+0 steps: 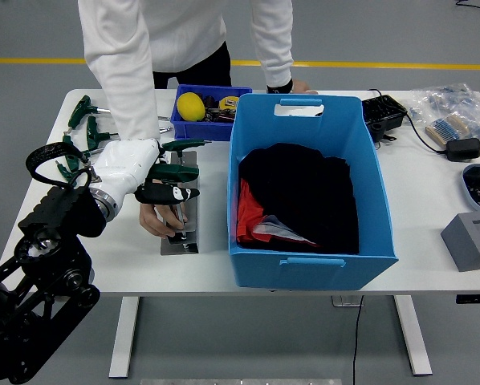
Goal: Lift tool from toolbox,place it in box,lift tool from toolbox,place it in box
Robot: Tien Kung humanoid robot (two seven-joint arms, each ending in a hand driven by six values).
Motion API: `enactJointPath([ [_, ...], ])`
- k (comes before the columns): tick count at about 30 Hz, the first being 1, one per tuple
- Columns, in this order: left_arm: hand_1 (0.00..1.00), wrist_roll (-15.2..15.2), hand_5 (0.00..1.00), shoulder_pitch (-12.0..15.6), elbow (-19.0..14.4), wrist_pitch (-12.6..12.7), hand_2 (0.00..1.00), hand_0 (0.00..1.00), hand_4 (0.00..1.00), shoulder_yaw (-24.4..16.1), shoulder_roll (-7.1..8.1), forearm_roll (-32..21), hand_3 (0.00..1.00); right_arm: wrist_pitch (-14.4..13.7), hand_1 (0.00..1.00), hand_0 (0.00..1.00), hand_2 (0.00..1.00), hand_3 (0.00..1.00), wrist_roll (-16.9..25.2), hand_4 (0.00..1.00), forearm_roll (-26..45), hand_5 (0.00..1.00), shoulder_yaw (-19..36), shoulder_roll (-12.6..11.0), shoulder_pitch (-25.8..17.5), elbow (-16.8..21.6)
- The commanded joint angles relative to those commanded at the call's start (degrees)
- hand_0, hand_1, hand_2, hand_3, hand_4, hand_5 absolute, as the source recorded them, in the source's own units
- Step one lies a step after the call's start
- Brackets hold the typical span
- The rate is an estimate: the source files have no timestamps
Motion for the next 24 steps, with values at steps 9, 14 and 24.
enactJointPath([
  [9,0.094,-1.12,0.651,0.43,0.0,3.78,0.121,0.226,0.998,0.78,-0.08,0.0,0.181,-0.03,0.65,0.69,0.726,0.591,-0.14,0.831,-0.65,0.757,0.69,0.01,0.0,0.0],
  [14,0.094,-1.73,0.651,0.35,0.75,7.25,0.121,0.226,0.998,0.91,-0.06,0.0,0.181,-0.04,0.65,0.69,0.726,0.591,-0.16,0.831,-0.72,0.757,0.72,0.0,0.02,0.0],
  [24,0.05,-3.36,0.606,-0.09,2.54,11.56,0.079,0.187,0.963,0.84,0.63,0.0,0.13,-0.07,0.649,0.69,0.726,0.591,-0.19,0.832,-1.02,0.757,1.13,0.04,0.1,0.0],
])
